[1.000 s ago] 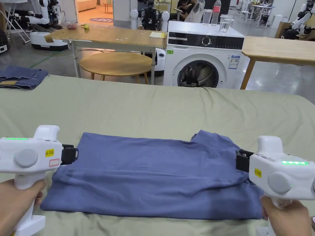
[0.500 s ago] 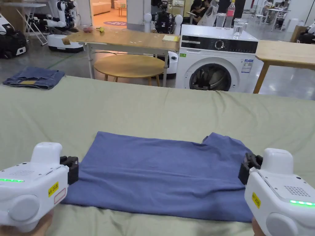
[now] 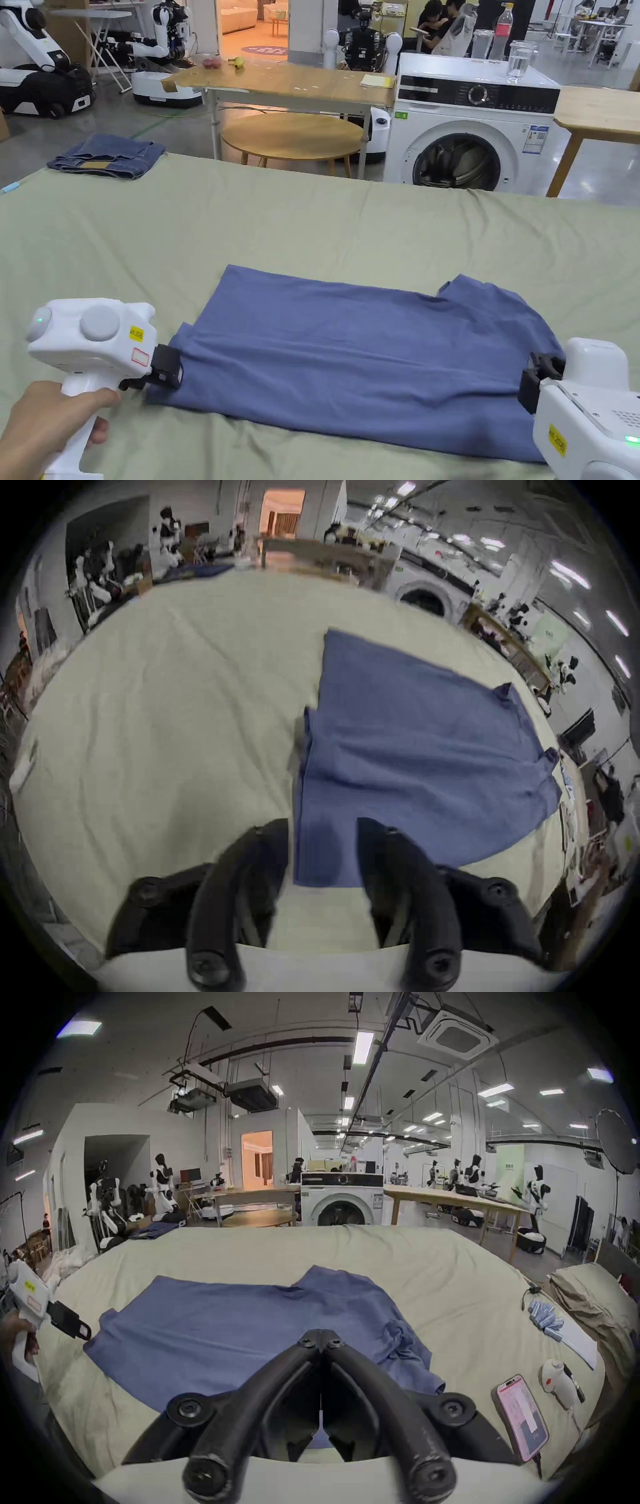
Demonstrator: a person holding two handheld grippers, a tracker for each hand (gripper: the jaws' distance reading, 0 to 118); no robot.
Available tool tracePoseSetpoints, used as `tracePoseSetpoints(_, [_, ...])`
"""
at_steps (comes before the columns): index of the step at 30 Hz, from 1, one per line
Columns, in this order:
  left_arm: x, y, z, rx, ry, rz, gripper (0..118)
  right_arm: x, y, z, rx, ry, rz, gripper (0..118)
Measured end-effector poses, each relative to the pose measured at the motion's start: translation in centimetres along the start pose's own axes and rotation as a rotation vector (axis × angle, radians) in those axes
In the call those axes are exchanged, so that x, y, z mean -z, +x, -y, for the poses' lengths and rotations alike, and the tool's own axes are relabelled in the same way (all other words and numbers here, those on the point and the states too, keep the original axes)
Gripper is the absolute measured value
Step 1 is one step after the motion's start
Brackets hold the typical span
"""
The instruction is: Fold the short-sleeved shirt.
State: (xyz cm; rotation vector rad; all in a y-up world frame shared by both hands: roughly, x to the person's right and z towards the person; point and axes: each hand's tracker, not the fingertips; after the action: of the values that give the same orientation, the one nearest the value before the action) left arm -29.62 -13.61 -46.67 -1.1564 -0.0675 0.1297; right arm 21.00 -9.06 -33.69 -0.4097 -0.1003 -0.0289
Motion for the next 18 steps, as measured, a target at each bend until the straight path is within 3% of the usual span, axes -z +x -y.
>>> tracePoseSetpoints(2, [1.5, 0.4, 0.2, 0.026, -0.053, -0.009, 49, 0.1, 0.4, 0.2, -0.003, -0.018, 0.004, 0])
tracePoseSetpoints(4, [0.5, 1.5, 0.9, 0.024, 0.017, -0.046, 49, 0.1, 0.9, 0.5, -0.009, -0.031, 0.012, 0])
tracePoseSetpoints(7, [0.5, 3.6, 1.7, 0.153, 0.029, -0.07, 48, 0.4, 1.9, 0.8, -0.007, -0.063, 0.022, 0])
tracePoseSetpoints(9, [0.0, 3.8, 2.5, 0.145, 0.047, -0.027, 30, 1.0, 3.0, 0.8, 0.006, -0.109, 0.021, 0])
tracePoseSetpoints(11, [-0.3, 3.9, 3.1, 0.134, 0.07, -0.033, 2, 1.4, 4.2, 0.6, 0.022, -0.144, 0.025, 0])
tracePoseSetpoints(17, [-2.4, 2.6, 3.7, 0.104, 0.165, -0.003, 0, 4.4, 9.3, -0.7, 0.068, -0.354, 0.043, 0])
tracePoseSetpoints(18, [-2.8, 2.4, 3.8, 0.093, 0.173, 0.007, 0, 5.2, 10.0, -0.6, 0.074, -0.403, 0.032, 4])
